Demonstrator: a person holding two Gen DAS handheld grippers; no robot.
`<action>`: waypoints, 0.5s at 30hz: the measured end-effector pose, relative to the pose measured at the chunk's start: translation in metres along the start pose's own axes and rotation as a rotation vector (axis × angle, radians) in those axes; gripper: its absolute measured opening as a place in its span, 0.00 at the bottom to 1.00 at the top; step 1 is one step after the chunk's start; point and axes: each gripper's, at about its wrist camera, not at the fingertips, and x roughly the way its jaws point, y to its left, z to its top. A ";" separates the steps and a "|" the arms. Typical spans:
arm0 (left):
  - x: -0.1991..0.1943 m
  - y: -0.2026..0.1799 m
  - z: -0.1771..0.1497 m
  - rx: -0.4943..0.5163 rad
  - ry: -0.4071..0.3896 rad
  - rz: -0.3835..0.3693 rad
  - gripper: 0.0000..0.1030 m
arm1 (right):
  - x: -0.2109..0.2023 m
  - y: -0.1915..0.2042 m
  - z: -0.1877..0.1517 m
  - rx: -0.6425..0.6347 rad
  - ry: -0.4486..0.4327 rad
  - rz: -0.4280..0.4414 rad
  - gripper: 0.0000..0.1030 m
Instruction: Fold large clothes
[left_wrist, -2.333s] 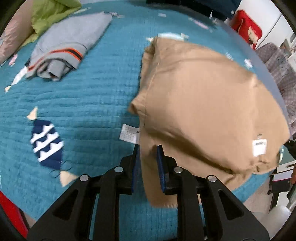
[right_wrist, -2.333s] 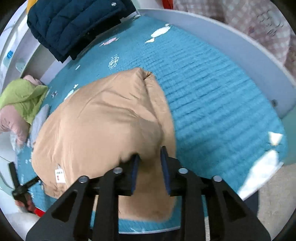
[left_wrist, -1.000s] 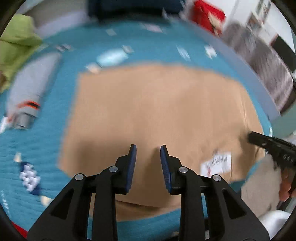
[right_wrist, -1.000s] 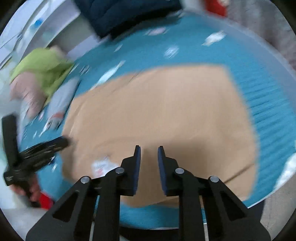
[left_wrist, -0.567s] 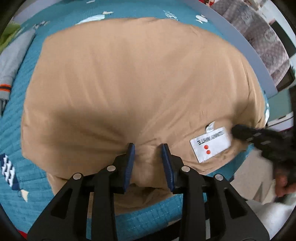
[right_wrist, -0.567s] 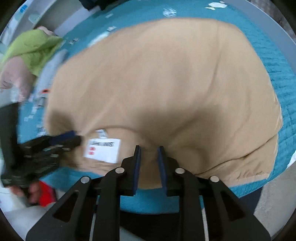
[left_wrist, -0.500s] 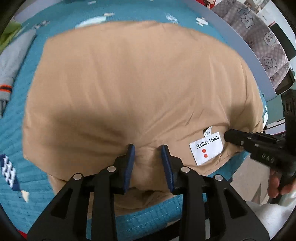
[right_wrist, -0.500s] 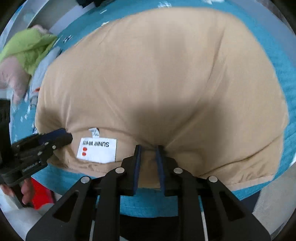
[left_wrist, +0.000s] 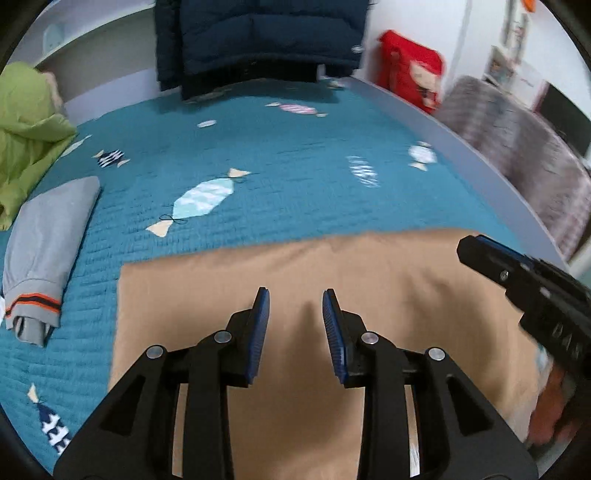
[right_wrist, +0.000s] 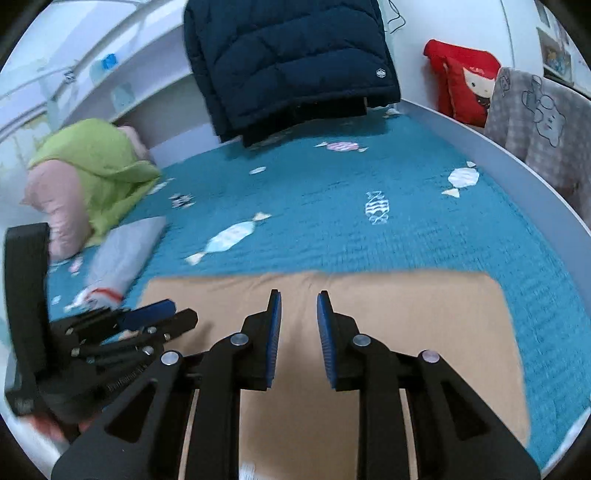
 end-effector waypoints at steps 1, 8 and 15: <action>0.013 0.000 0.002 -0.008 0.007 0.004 0.30 | 0.014 0.007 0.003 -0.006 0.004 0.014 0.18; 0.065 0.011 -0.001 0.010 -0.008 0.060 0.29 | 0.096 -0.006 -0.004 0.010 0.139 0.023 0.14; 0.064 0.083 -0.004 -0.171 -0.017 0.127 0.03 | 0.072 -0.075 -0.006 0.066 0.104 -0.041 0.00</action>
